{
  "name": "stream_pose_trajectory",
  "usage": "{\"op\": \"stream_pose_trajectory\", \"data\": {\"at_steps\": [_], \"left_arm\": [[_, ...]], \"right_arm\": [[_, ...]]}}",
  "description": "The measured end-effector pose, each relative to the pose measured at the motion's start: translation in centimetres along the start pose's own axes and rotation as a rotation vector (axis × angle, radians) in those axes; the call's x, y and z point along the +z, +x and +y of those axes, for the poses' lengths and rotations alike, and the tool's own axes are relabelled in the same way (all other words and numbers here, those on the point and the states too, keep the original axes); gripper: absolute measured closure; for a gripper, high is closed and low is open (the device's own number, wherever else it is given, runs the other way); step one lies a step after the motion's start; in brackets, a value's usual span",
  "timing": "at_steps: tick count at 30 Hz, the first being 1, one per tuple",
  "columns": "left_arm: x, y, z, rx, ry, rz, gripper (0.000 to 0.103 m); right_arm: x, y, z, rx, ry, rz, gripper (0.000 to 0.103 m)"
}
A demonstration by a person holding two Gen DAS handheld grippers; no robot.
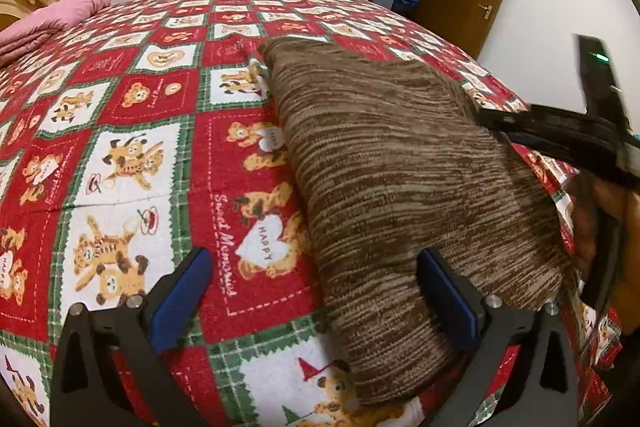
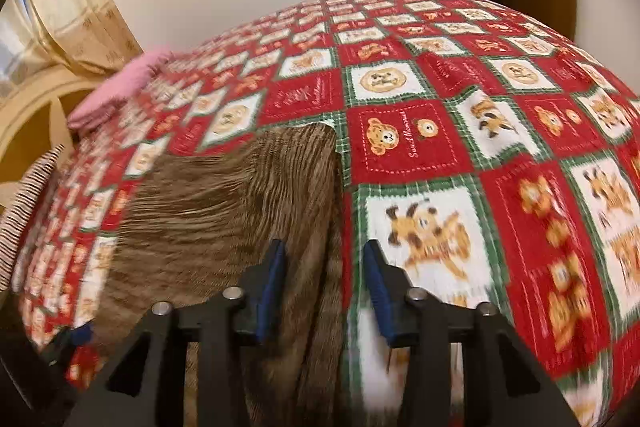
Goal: Fold small clothes
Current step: 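Grasp and tuck the folded sweater edge with the right tool, then move the open right tool to the folded sweater's edge and close on it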
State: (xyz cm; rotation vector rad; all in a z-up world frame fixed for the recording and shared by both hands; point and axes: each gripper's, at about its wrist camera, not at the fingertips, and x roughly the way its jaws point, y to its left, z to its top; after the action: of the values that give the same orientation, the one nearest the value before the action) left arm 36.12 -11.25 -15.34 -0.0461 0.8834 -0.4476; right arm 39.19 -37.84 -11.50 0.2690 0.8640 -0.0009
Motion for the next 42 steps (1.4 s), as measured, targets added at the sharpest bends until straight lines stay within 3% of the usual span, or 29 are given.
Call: {"op": "stream_pose_trajectory", "data": {"at_steps": [5, 8, 10, 14, 16, 19, 21, 22, 23, 25, 28, 30, 35, 38, 42], "left_arm": [[0.0, 0.0, 0.1, -0.002, -0.002, -0.001, 0.000], [-0.1, -0.1, 0.1, -0.007, -0.004, -0.005, 0.000], [-0.1, -0.8, 0.6, -0.023, -0.024, -0.035, 0.000], [-0.4, -2.2, 1.5, -0.024, -0.070, -0.108, 0.000], [-0.2, -1.6, 1.3, -0.022, -0.064, -0.077, 0.000], [0.1, -0.3, 0.7, 0.005, -0.034, -0.011, 0.000], [0.1, -0.1, 0.3, 0.026, -0.013, -0.003, 0.000], [0.0, 0.0, 0.3, 0.034, -0.009, 0.004, 0.000], [-0.1, -0.2, 0.3, 0.038, -0.008, 0.003, 0.000], [-0.3, -0.2, 0.3, 0.045, -0.013, 0.014, 0.000], [-0.8, -0.5, 0.1, 0.068, -0.007, 0.023, 0.000], [-1.1, -0.8, 0.1, 0.077, -0.011, 0.030, 0.000], [-1.0, -2.7, 0.9, 0.048, -0.069, -0.010, 0.000], [0.1, -3.7, 1.3, 0.040, -0.104, -0.080, 0.000], [2.4, -1.7, 1.2, 0.003, -0.162, -0.014, 0.000]], "right_arm": [[-3.1, -4.3, 1.5, 0.070, -0.067, -0.025, 0.061], [-5.2, -3.7, 2.2, 0.111, -0.087, 0.060, 0.064], [-6.1, -3.3, 2.4, 0.051, -0.120, 0.063, 0.091], [-6.5, -5.3, 1.3, 0.026, -0.079, -0.003, 0.093], [-6.9, -5.0, 0.3, -0.008, -0.059, 0.001, 0.094], [-7.1, -4.2, -1.4, 0.041, 0.004, 0.010, 0.093], [-7.0, -4.5, -1.4, 0.035, 0.004, -0.005, 0.081], [-7.0, -4.8, -1.2, -0.005, -0.002, -0.006, 0.056], [-7.1, -5.3, -0.9, -0.038, -0.008, -0.010, 0.042], [-7.7, -6.9, -0.2, -0.021, -0.021, -0.030, 0.042], [-9.4, -7.6, 1.2, 0.045, -0.063, 0.030, 0.042], [-11.4, -6.6, 1.8, -0.070, -0.155, 0.106, 0.042], [-11.9, -7.4, 1.3, -0.046, -0.143, 0.103, 0.042], [-11.4, -8.0, 1.1, 0.002, -0.121, 0.087, 0.042], [-8.6, -9.2, -0.6, 0.116, -0.035, -0.019, 0.042]]}}
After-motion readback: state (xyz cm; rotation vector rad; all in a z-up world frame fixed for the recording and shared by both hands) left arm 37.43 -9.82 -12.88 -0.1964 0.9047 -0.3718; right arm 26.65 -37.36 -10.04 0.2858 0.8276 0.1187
